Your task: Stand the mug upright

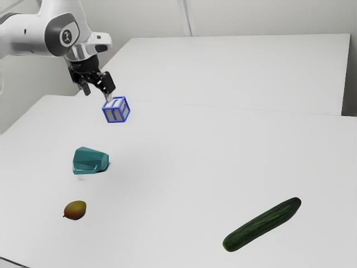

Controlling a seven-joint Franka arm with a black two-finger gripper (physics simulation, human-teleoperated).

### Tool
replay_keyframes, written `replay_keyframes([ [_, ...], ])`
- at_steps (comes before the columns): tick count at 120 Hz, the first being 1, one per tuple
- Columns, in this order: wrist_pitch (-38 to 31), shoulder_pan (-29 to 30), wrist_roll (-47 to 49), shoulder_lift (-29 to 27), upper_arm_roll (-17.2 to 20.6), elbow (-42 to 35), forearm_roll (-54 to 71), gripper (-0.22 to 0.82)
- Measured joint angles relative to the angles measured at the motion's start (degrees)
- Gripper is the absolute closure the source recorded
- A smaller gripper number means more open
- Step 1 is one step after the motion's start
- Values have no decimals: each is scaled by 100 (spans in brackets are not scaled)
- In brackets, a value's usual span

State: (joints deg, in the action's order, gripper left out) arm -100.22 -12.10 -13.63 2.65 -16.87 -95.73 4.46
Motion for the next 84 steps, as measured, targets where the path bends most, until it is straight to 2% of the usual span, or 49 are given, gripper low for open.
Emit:
replay_keyframes([
  [16, -22, -35, 84, 6, -84, 0, -208, 0],
  [25, -63, 148, 94, 10, -60, -35, -451, 0],
  [55, -5, 1446, -329, 189, 88, -126, -943, 0],
  [84, 157, 2142, -1057, 759, 90, 21, -1360, 0],
])
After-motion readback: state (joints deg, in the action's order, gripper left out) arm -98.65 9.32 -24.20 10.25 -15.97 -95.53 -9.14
